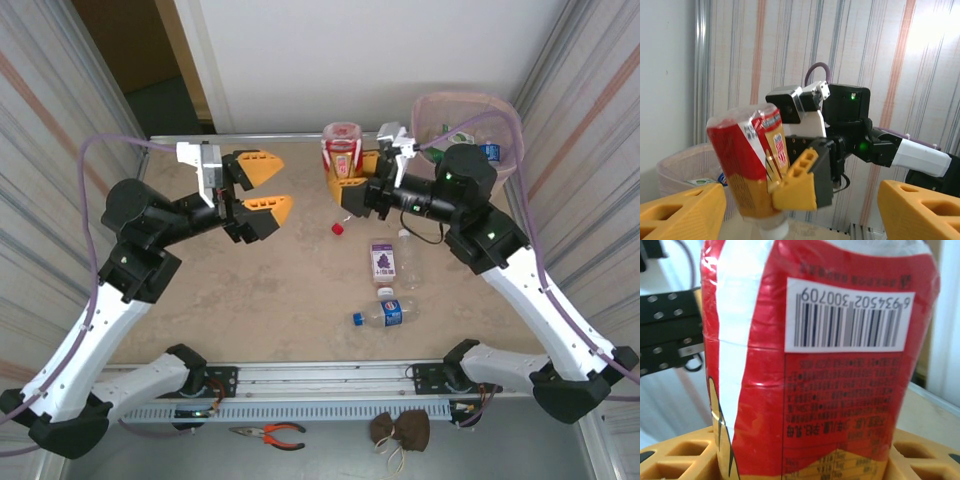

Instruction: Put the plastic bottles in the bin

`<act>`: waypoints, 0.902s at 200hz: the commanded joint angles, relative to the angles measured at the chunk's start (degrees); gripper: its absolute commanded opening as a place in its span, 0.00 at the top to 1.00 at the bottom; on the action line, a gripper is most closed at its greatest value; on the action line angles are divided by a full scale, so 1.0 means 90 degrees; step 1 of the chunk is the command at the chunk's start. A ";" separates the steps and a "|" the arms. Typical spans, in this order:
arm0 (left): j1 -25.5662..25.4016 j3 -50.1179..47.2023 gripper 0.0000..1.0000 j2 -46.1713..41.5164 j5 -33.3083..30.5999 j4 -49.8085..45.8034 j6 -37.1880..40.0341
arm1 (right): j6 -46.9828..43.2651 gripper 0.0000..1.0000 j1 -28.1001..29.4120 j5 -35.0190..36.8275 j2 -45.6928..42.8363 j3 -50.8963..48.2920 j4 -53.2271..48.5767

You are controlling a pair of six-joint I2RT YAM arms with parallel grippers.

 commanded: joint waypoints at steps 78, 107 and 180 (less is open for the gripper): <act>-0.0031 -0.0106 0.21 0.0022 -0.0197 -0.0124 0.0093 | 0.0262 0.50 -0.2728 0.1498 0.0422 0.1344 -0.2339; -0.0034 -0.0129 0.21 -0.0002 -0.0266 -0.0209 0.0122 | 0.0181 0.52 -0.3296 0.2108 0.0992 0.1965 -0.3208; -0.0033 -0.0272 0.22 0.0037 -0.0447 -0.0355 0.0099 | -0.0360 0.52 -0.4453 0.2908 0.2548 0.3424 -0.4946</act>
